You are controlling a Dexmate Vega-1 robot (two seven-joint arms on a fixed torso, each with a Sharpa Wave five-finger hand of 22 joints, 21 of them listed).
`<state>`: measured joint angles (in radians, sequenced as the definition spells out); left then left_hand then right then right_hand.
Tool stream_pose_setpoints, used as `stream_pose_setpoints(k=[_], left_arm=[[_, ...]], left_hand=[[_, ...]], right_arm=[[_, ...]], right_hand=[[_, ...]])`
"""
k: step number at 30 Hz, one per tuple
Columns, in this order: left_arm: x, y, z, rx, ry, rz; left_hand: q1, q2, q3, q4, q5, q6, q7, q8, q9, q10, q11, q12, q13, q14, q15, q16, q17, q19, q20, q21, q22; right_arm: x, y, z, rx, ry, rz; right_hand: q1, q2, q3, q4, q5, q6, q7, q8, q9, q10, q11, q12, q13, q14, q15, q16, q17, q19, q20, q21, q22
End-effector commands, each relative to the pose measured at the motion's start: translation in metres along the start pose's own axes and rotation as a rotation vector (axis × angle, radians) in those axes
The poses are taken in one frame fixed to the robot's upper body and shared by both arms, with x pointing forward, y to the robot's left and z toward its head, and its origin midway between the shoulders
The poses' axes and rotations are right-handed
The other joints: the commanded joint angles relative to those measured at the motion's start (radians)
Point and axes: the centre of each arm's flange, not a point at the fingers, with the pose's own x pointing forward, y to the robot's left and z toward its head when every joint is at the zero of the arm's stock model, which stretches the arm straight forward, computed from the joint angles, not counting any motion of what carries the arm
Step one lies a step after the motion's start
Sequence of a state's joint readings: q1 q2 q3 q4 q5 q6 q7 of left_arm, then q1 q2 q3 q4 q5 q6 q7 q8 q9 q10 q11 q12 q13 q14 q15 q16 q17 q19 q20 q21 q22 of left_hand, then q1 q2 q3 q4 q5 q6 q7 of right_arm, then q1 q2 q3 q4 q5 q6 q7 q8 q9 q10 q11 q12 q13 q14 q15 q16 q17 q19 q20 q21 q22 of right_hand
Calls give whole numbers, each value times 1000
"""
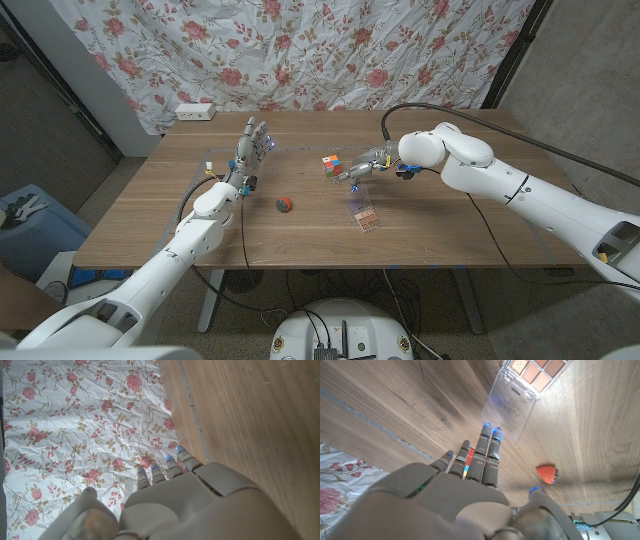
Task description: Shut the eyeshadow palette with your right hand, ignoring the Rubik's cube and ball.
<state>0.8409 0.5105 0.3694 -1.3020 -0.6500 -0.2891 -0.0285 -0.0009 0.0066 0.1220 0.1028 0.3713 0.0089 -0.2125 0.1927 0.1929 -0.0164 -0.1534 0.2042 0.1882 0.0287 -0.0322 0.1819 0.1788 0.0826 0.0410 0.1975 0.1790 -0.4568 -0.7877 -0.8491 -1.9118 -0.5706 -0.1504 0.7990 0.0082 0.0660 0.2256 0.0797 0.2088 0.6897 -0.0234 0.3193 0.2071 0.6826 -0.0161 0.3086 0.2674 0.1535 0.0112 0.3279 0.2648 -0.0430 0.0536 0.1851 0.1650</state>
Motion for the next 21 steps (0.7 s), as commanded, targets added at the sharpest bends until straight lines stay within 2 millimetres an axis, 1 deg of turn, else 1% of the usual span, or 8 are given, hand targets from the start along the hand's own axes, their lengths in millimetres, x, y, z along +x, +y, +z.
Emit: stream_pose_setpoints(k=[1, 2, 4, 10, 15, 21], left_arm=[[0, 0, 0, 0, 0, 1], [0, 0, 0, 0, 0, 1], [0, 0, 0, 0, 0, 1], [0, 0, 0, 0, 0, 1], [0, 0, 0, 0, 0, 1], [0, 0, 0, 0, 0, 1]], left_hand=[[6, 8, 10, -2, 3, -2, -7, 5, 4, 0, -7, 5, 4, 5, -24, 6, 5, 7, 1, 4, 4], [6, 8, 10, -2, 3, -2, -7, 5, 4, 1, -8, 5, 4, 5, -24, 6, 5, 7, 1, 4, 4], [6, 8, 10, -2, 3, -2, -7, 5, 4, 1, -8, 5, 4, 5, -24, 6, 5, 7, 1, 4, 4], [6, 8, 10, -2, 3, -2, -7, 5, 4, 0, -7, 5, 4, 5, -24, 6, 5, 7, 1, 4, 4], [6, 8, 10, -2, 3, -2, -7, 5, 4, 0, -9, 5, 4, 4, -24, 6, 5, 7, 1, 4, 4], [6, 8, 10, -2, 3, -2, -7, 5, 4, 1, -7, 5, 4, 5, -23, 6, 5, 7, 1, 4, 4]], right_arm=[[-4, -1, 2, -4, 11, 5], [-4, -1, 2, -2, 12, 5], [-4, -1, 3, -4, 15, 10], [-4, -1, 3, -3, 24, 7], [-4, -1, 4, -1, 25, 9], [-5, -1, 4, 1, 28, 16]], right_hand=[[-4, 12, -1, 6, 7, 12, 1, 5, 6, 14, 3, 5, 6, 15, 1, 7, 0, 3, 7, 6, 4], [-4, 12, -2, 7, 7, 12, 1, 5, 6, 16, 3, 5, 7, 15, 0, 7, 0, 3, 7, 6, 4], [-4, 11, -3, 8, 8, 13, 0, 5, 6, 19, -3, 6, 8, 18, -2, 9, 0, 3, 7, 5, 4], [-3, 10, -6, 10, 9, 17, 3, 7, 6, 27, 0, 8, 12, 22, 0, 10, 0, 5, 8, 6, 4], [-3, 9, -8, 13, 11, 24, 1, 10, 6, 31, -5, 8, 15, 25, -3, 12, 0, 7, 8, 6, 4], [-2, 8, -10, 14, 12, 28, 0, 12, 7, 36, -3, 9, 17, 30, -6, 13, 0, 10, 9, 7, 4]])
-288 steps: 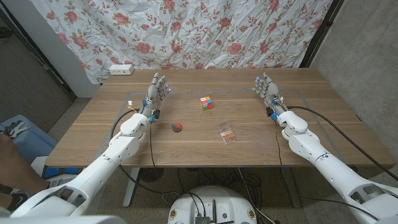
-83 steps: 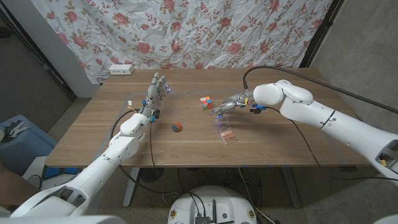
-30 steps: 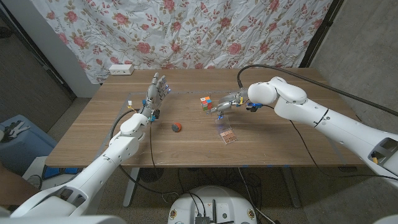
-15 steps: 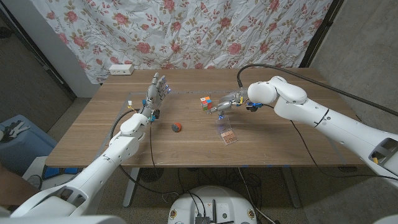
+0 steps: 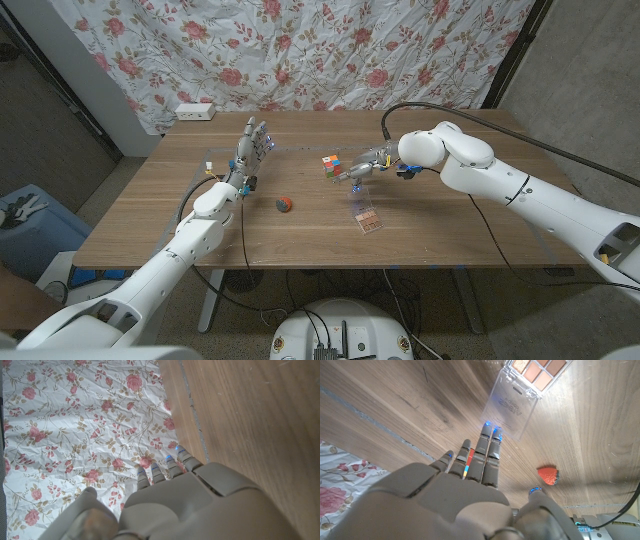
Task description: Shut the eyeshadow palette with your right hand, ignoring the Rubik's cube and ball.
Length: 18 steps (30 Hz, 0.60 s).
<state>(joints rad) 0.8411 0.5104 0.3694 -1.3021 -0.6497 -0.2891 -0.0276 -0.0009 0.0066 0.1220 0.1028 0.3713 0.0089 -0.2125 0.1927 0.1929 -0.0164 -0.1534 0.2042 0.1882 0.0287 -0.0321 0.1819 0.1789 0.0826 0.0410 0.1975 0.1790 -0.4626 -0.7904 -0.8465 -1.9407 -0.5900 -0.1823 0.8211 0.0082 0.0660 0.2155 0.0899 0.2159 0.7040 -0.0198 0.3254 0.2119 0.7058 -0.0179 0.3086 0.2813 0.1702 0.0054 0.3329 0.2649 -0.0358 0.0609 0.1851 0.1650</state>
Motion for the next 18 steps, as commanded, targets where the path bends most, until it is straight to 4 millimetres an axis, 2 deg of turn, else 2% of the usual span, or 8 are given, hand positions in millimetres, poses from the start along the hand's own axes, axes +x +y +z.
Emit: stream_pose_setpoints(k=[1, 18], left_arm=[[0, 0, 0, 0, 0, 0], [0, 0, 0, 0, 0, -2]], left_hand=[[6, 8, 10, -2, 3, -2, -7, 5, 4, 1, -7, 5, 4, 5, -24, 6, 5, 7, 1, 4, 4], [6, 8, 10, -2, 3, -2, -7, 5, 4, 3, -7, 6, 4, 4, -23, 6, 5, 7, 1, 4, 4]], right_arm=[[-1, -1, 1, 5, 10, 11], [-1, -4, 1, 10, 13, 16]], right_hand=[[-2, 8, -1, 5, 6, 14, -3, 6, 2, 21, 1, 11, 4, 14, 1, 9, 0, 3, 2, 7, 4], [1, 6, -13, 14, 13, 57, -3, 24, 3, 88, -8, 30, 20, 60, -11, 27, -1, 16, -2, 8, 3]])
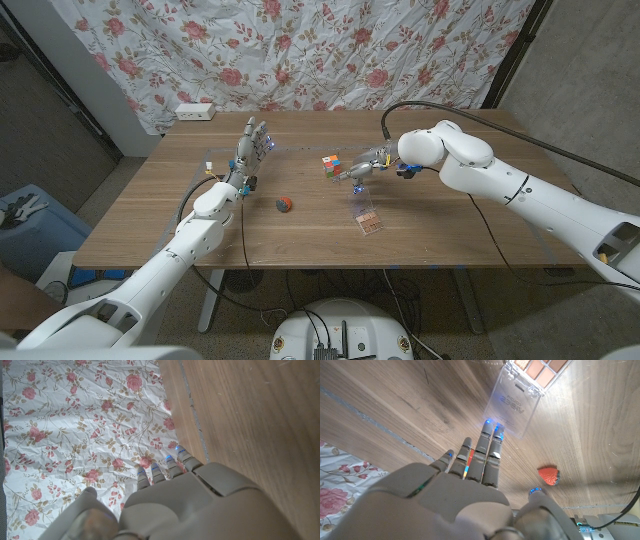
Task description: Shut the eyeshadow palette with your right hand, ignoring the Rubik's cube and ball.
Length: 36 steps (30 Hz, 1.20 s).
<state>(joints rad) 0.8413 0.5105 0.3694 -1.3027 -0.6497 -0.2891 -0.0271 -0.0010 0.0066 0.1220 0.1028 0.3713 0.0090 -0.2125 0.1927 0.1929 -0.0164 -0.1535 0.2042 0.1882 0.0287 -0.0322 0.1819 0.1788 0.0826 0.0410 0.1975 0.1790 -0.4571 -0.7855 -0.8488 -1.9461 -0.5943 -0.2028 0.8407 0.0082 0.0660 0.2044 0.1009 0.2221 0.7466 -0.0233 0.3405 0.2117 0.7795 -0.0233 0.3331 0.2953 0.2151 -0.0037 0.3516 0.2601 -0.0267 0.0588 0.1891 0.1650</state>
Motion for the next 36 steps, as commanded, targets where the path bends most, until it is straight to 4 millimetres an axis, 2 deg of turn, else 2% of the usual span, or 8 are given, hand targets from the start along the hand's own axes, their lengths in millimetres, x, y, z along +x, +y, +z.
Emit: stream_pose_setpoints(k=[1, 10, 36], left_arm=[[0, 0, 0, 0, 0, 0], [0, 0, 0, 0, 0, 0], [0, 0, 0, 0, 0, 0]], left_hand=[[6, 8, 10, -2, 3, -3, -7, 5, 4, 2, -8, 6, 4, 4, -23, 6, 5, 7, 1, 4, 4], [6, 8, 10, -2, 4, -3, -7, 5, 4, 0, -8, 5, 4, 4, -23, 6, 5, 7, 1, 4, 4], [6, 8, 10, -2, 4, -3, -7, 5, 4, 2, -5, 6, 4, 5, -23, 6, 5, 7, 1, 4, 4]], right_arm=[[0, -2, 1, 4, 2, 6], [0, -3, 0, 7, 2, 7], [-4, -7, -3, 36, -9, -2]], right_hand=[[1, 5, -2, 3, 8, 19, 2, 10, 3, 19, -3, 7, 7, 18, -1, 10, 3, 8, 0, 4, 3], [3, 5, -8, 7, 11, 47, 5, 23, 4, 57, -8, 18, 15, 44, -8, 20, 3, 15, 0, 4, 3], [10, 6, -16, 9, 19, 90, 4, 42, 3, 88, -16, 21, 33, 73, -15, 32, 3, 36, -3, 5, 3]])
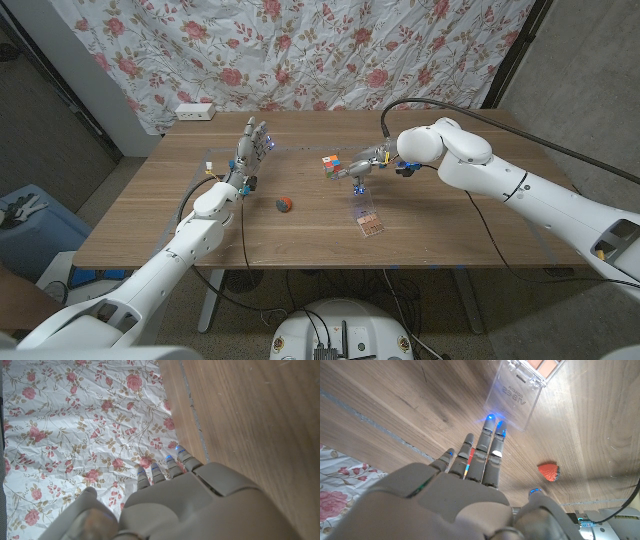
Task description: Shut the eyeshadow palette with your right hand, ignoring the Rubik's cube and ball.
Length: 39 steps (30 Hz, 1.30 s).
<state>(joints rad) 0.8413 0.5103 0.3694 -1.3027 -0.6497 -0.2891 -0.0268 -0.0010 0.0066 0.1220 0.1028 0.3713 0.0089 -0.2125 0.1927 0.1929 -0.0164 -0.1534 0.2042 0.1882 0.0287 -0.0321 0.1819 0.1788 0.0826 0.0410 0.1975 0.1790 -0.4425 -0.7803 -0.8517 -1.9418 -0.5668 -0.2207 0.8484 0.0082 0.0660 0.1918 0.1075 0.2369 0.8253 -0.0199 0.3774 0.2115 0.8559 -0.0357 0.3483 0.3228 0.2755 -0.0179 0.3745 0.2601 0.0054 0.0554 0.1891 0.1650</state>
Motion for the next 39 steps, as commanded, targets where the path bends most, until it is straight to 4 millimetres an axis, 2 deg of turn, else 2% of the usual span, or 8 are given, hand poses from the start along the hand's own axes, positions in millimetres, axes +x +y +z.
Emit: stream_pose_setpoints(k=[1, 22, 39], left_arm=[[0, 0, 0, 0, 0, 0], [0, 0, 0, 0, 0, 0], [0, 0, 0, 0, 0, -2]], left_hand=[[6, 8, 10, -2, 4, -3, -7, 5, 4, 2, -5, 6, 4, 5, -23, 6, 5, 8, 1, 4, 4], [6, 8, 10, -2, 4, -2, -7, 5, 4, 0, -5, 5, 4, 5, -24, 6, 5, 8, 1, 4, 4], [6, 8, 10, -2, 4, -2, -7, 5, 4, 0, -9, 5, 4, 5, -24, 6, 5, 8, 2, 5, 4]], right_arm=[[-4, -2, -2, 12, -3, -7], [-13, -1, -1, 17, 4, -28], [-8, -5, 4, 13, -8, -68]], right_hand=[[10, 6, -3, 2, 4, 14, 0, 6, 3, 11, -4, 5, 6, 12, -1, 9, 3, 4, 0, 5, 3], [14, 9, -6, 1, 9, 29, 0, 14, 2, 40, -8, 10, 18, 29, -2, 16, 2, 18, -3, 5, 3], [25, 14, -5, -6, 14, -22, -7, -6, 1, -18, -7, -24, 30, 8, 2, 8, 0, 21, -4, 2, 3]])
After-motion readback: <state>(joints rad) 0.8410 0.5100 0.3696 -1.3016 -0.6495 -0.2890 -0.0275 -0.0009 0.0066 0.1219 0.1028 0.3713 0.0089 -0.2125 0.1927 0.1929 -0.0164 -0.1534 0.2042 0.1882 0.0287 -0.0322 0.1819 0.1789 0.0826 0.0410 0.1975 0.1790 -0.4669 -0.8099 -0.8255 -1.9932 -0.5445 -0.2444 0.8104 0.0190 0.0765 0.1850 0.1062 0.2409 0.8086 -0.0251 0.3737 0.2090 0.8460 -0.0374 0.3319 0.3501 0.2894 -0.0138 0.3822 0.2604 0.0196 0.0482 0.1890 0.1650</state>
